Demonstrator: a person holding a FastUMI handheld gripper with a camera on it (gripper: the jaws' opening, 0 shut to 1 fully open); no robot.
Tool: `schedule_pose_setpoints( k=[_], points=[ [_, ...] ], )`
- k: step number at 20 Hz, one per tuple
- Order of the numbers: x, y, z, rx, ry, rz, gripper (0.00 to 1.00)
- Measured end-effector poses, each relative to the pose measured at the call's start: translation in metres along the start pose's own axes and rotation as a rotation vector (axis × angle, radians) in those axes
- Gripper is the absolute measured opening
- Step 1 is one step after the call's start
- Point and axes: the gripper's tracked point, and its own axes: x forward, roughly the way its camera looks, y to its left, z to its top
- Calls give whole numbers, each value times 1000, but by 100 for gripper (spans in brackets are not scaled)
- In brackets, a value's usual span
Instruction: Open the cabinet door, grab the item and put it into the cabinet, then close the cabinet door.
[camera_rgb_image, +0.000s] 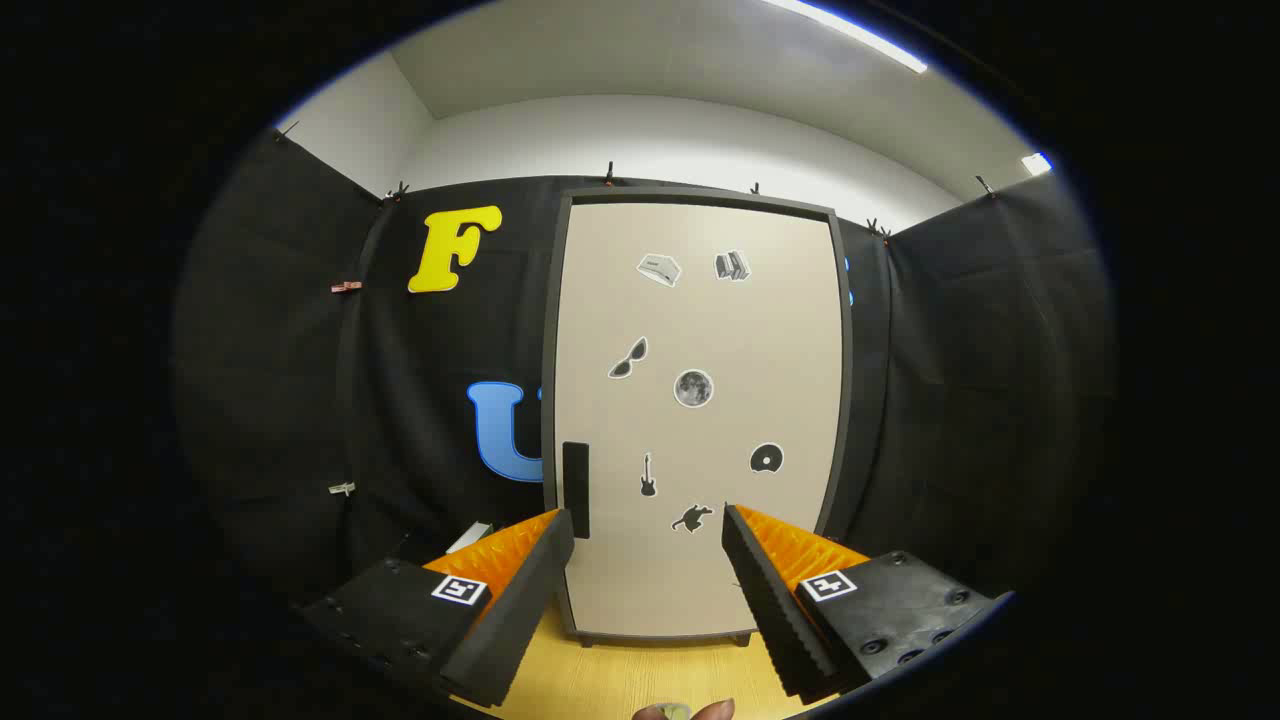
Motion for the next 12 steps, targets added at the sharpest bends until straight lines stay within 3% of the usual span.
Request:
schedule_pose_setpoints(
  k=[12],
  points=[
    [-5, 6, 6, -10, -15, 4, 97]
  ],
)
